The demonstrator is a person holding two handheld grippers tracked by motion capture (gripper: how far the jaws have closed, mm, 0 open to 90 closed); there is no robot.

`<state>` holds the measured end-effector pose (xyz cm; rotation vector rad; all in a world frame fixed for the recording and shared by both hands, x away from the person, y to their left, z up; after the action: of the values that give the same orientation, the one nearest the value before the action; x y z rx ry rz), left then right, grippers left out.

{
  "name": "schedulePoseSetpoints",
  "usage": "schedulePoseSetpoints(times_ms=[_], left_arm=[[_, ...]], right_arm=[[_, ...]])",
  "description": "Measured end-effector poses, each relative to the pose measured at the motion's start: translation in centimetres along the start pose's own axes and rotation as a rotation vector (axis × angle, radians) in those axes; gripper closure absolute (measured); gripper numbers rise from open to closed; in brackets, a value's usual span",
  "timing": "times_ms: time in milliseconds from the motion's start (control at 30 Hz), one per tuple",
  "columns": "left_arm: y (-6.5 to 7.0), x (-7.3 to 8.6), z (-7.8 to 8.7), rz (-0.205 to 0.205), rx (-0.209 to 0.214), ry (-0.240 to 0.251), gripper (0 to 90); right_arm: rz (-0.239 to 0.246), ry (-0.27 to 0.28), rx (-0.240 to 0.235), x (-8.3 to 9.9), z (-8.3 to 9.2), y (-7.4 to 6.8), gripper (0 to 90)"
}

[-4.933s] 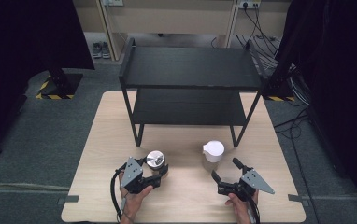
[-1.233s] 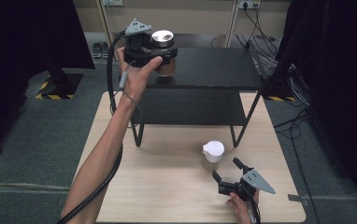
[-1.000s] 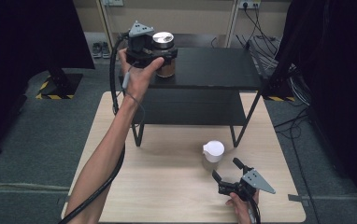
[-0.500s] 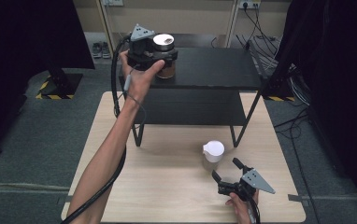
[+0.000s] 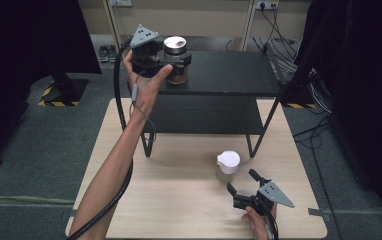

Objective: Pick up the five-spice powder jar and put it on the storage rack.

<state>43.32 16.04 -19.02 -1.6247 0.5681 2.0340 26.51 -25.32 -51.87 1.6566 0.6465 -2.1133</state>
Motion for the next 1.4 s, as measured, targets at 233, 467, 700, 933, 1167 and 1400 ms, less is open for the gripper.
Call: schedulePoseSetpoints(times_ms=[233, 467, 700, 933, 1167, 1400], left_arm=[[0.5, 0.7, 1.3, 0.006, 0.013, 0.026, 0.5], [0.6, 1.9, 2.4, 0.010, 0.045, 0.048, 0.7], [1.6, 3.0, 3.7, -0.014, 0.071, 0.073, 0.5], [2.8, 4.8, 4.9, -0.025, 0.108, 0.093, 0.7], [3.9, 7.2, 5.5, -0.051, 0.128, 0.090, 1.6], [4.4, 9.0, 5.5, -0.058, 0.133, 0.094, 1.6]], right_arm=[[0.002, 0.000, 0.000, 0.0, 0.0, 0.0, 0.4], [0.002, 0.000, 0.001, 0.0, 0.0, 0.0, 0.3], [0.002, 0.000, 0.000, 0.0, 0.0, -0.1, 0.3], [0.006, 0.000, 0.002, -0.1, 0.1, 0.0, 0.3], [0.005, 0.001, -0.001, 0.0, 0.0, -0.1, 0.3], [0.007, 0.001, -0.003, 0.0, 0.0, -0.1, 0.3]])
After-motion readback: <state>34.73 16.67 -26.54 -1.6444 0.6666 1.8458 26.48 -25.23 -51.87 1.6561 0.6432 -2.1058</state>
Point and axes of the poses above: each handheld gripper's, and its own axes: z roughly backward along the jaws, x roughly out of its underside, y roughly to its right, the point moved 8 cm from there along -z, roughly forward along the jaws, and after that the axes turned 7 degrees about -y, right-handed, at the moved point
